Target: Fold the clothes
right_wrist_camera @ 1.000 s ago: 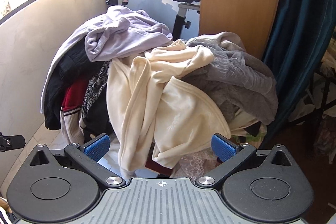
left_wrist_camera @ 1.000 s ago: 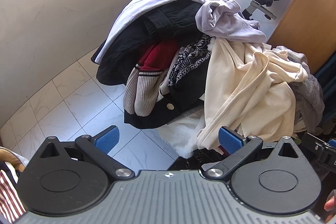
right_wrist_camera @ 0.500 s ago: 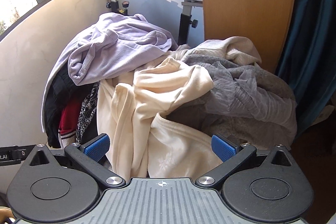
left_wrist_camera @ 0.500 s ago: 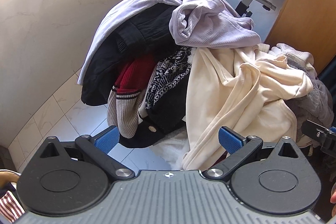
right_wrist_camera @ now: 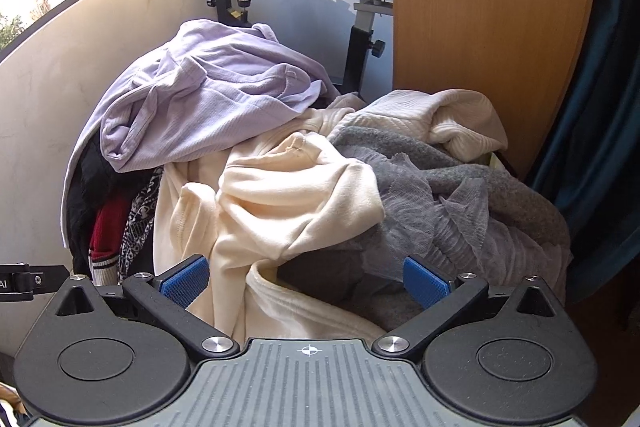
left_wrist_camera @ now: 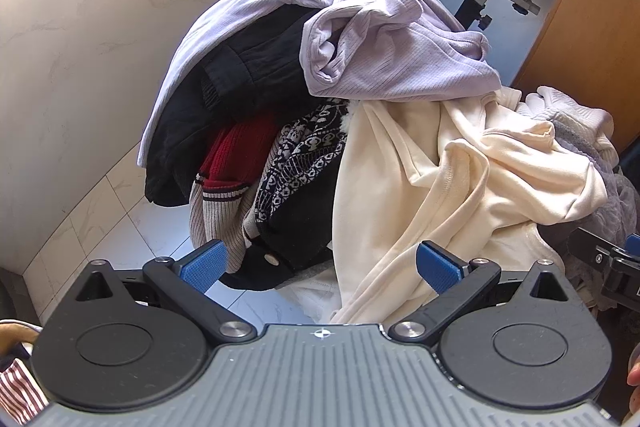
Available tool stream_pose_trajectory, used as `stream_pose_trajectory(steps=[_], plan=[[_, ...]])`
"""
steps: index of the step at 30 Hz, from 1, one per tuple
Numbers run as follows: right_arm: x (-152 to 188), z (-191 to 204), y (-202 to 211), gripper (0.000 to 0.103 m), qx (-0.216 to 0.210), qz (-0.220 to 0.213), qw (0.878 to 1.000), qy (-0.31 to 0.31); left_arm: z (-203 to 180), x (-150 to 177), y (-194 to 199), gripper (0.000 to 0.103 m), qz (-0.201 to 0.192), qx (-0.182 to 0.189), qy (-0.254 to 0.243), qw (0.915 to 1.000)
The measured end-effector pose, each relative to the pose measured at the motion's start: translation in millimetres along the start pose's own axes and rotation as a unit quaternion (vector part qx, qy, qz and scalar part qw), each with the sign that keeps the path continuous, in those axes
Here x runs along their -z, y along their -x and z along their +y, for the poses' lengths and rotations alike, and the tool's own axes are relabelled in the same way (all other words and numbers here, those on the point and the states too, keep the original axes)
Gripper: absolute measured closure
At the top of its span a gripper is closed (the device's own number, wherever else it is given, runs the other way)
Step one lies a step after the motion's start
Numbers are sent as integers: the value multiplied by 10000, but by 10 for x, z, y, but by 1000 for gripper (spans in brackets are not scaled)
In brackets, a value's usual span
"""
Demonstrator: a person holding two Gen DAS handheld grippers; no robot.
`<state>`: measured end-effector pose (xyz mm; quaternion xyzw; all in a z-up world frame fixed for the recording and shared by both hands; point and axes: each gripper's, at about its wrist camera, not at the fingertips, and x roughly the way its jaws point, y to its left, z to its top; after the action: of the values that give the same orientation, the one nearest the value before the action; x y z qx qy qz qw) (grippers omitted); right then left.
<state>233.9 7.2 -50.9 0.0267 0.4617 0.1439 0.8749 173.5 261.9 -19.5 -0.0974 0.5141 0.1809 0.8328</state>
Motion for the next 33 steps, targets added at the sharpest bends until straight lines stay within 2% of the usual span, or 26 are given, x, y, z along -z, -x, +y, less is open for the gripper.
stream_pose_trajectory(steps=[8,11,16,22,27,33], plan=[[-94,-67,-119,1,228,-160,9995,-147,-17,-35,-184,1,175,-24,89,9998],[-128,-83,-161,1,318,-225,9990,-197,-17,-48,-289,1,328,-3,18,9995],[-189,-106,-228,1,469,-338,9979,-293,40,-160,-397,1,357,120,-226,9990],[-361,-51,-292,1,734,-579,9938,-596,213,-541,-561,1,216,482,-165,9985],[-511,47,-434,1,1118,-695,9886,-728,202,-892,-764,1,-52,568,-712,9958],[-537,154,-923,1,1588,-336,9832,-832,283,-1310,-1186,1,-239,848,-912,9919]])
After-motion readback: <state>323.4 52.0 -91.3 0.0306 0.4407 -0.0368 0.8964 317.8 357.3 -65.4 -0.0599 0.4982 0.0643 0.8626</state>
